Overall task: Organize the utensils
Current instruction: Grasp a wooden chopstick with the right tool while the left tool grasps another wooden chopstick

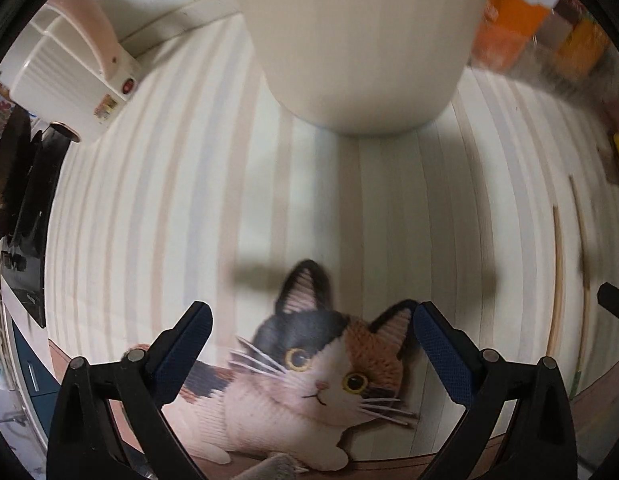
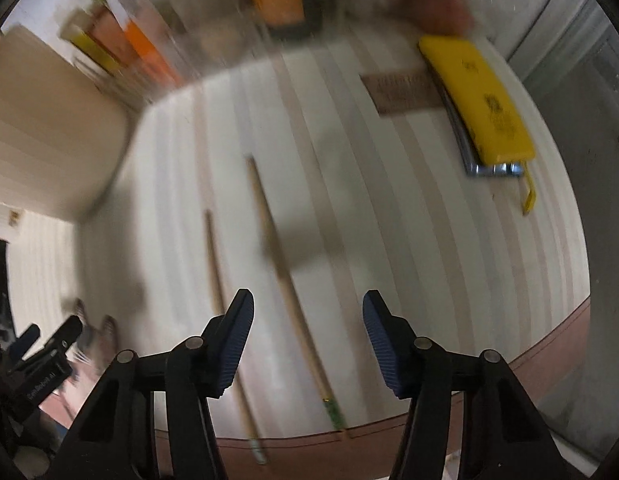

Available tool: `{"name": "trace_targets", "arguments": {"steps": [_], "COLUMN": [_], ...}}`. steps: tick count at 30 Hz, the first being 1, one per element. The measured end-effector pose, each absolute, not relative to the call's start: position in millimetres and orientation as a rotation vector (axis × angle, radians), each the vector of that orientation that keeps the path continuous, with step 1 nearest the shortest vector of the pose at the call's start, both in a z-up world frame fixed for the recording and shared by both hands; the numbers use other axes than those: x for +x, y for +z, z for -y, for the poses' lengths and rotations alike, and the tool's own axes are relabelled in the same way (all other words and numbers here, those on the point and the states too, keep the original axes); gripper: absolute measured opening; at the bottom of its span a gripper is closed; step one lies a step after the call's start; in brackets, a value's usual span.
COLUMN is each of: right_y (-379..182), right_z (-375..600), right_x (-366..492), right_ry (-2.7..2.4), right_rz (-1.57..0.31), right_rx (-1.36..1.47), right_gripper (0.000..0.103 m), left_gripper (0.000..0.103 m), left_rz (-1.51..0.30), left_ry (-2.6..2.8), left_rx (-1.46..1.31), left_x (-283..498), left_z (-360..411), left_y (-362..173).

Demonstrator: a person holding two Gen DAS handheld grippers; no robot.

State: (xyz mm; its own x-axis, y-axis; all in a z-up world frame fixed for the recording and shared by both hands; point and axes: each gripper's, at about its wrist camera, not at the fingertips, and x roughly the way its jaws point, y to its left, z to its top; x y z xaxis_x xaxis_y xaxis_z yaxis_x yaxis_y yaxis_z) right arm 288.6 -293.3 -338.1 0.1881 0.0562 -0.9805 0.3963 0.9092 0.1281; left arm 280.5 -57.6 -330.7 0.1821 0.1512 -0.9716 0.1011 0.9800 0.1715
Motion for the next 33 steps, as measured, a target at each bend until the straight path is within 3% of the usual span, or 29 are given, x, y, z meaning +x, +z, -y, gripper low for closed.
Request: {"name": "trace_targets", "arguments": {"steps": [5,7,11,18,21,23,25,28,29,30,33], "right_y": [-356.6,-361.8,-362.1,-363.8,-365.8,-367.0,-368.6,-369.4,-369.6,-370.0,-371.3], "right_z": [289.1,287.3,287.6,335.4,353.5,364.1,373.2,379.4,381.1,382.8,381.6], "right_x": [288.0,287.0,283.5,261.7,249.7,244.2,240.3,234.3,232.7,229.8,224.3], "right_ry": [-0.237,-0.231,-0.242,-0.315,-0.341,-0.356,-0.365,-0.379,-0.384,-0.387,-0.379], "right_rz": [-1.414,-1.43,-1.419,-1.395,-1.392,-1.392,-1.389,-1.384,-1.384,-1.383,-1.382], "right_rx": [0.349,0.327,0.264,0.345,0.375,0.391,0.398,0.392,0.392,0.393,0.399], "right_gripper": [0.057,0.048,0.009,0.007,0.007,0.007,0.007,0.007,0.007,0.007,0.007], "left_gripper": [0.103,0.103,0.102,0.098,0.078,0.076,0.064,0.037,0.017,0.006,0.005], "left_rz": [-1.424,-1.436,-1.444,-1.434,-1.464,-1.46,-1.441,-1.39,-1.384,-1.373,-1.367], "left_ry": [0.039,0.04,0.035,-0.153,-0.241,-0.278,-0.287,-0.317,-0.34,-0.326,-0.288], "left_rx": [0.241,0.247,0.249,0.256,0.24,0.242,0.284,0.334,0.346,0.381,0.385], "left_x": [275.8,275.2,273.5,263.3,262.1,261.3,259.1,253.3,251.1,249.4,252.0], "left_z": [65.7,69.4,79.1,151.2,189.0,210.5,227.5,240.2,243.2,244.1,229.5], "left_y": [-346.6,-351.3,-354.0,-341.8,-344.7,-347.2,-350.5,-348.4,-346.6,-345.2,-342.5]}}
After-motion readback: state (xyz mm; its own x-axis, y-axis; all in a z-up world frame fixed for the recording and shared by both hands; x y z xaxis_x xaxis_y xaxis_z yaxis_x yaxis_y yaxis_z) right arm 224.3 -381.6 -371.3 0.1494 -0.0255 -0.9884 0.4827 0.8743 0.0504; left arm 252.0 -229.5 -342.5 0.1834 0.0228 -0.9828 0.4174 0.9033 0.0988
